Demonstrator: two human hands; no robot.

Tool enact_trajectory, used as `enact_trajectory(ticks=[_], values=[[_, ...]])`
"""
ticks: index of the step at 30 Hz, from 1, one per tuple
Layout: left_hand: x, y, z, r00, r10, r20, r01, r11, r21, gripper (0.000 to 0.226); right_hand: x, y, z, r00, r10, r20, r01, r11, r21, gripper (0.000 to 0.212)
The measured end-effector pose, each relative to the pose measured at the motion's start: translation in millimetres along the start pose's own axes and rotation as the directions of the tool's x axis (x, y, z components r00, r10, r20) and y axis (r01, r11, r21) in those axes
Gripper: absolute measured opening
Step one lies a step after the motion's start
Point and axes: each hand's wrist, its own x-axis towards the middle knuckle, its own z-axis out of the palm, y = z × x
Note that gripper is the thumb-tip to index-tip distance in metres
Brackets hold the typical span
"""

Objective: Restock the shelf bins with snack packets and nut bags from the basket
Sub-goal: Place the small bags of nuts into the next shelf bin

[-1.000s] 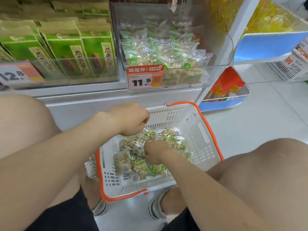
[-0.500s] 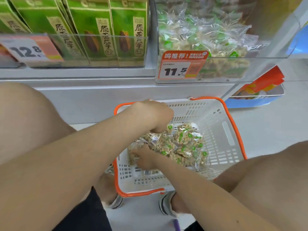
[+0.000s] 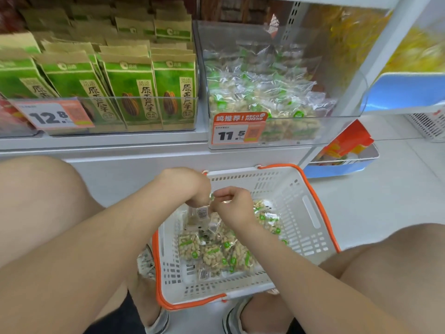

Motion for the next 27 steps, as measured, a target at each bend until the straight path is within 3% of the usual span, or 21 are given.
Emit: enact_trajectory(ticks=[3,5,8,12,15,17,19,24,27], values=[[-11.0,9.4,-4.9,0.997,0.026,0.071,-0.017,0.992,-0.127,0.035,-8.7,-10.4,-15.7,0.993,0.115,-0.016,-0.110,0.975,0.194,0.029],[-10.1,13.6,-5.3,0.991,0.054,0.121,-0.010,0.940,-0.341,0.044,-11.9,-16.2,-24.5,0.986,0.164,-0.040,-0.150,0.958,0.245,0.033],[-7.4,17.7,-8.2,0.995,0.087,0.055,-0.028,0.745,-0.666,0.050,-16.0,-28.8,-38.0,0.981,0.174,-0.080,-0.139,0.933,0.331,0.041],[-18.4,22.8,-24.4,0.978,0.209,0.015,-0.101,0.535,-0.839,0.050,-27.3,-58.0,-60.7,0.982,0.108,-0.156,-0.019,0.873,0.487,0.039],[-26.5,24.4,-38.8,0.961,0.262,-0.089,-0.178,0.338,-0.924,0.039,-32.5,-78.8,-85.9,0.941,-0.077,-0.330,0.187,0.930,0.317,0.040],[-33.9,27.7,-50.4,0.938,0.275,-0.210,-0.268,0.196,-0.943,0.034,-32.7,-92.4,-102.3,0.849,-0.275,-0.451,0.358,0.927,0.108,0.031],[-40.4,32.8,-61.4,0.897,0.269,-0.351,-0.387,0.097,-0.917,0.032,-31.7,-105.1,-114.4,0.781,-0.420,-0.463,0.474,0.881,0.000,0.025],[-46.0,39.0,-87.6,0.766,0.158,-0.623,-0.631,-0.001,-0.776,0.031,-33.5,-134.2,-142.8,0.720,-0.621,-0.311,0.621,0.776,-0.112,0.029],[-37.9,42.7,-103.0,0.675,-0.053,-0.736,-0.734,0.054,-0.677,0.018,-23.3,-154.7,-159.4,0.720,-0.659,-0.218,0.636,0.752,-0.173,0.033]])
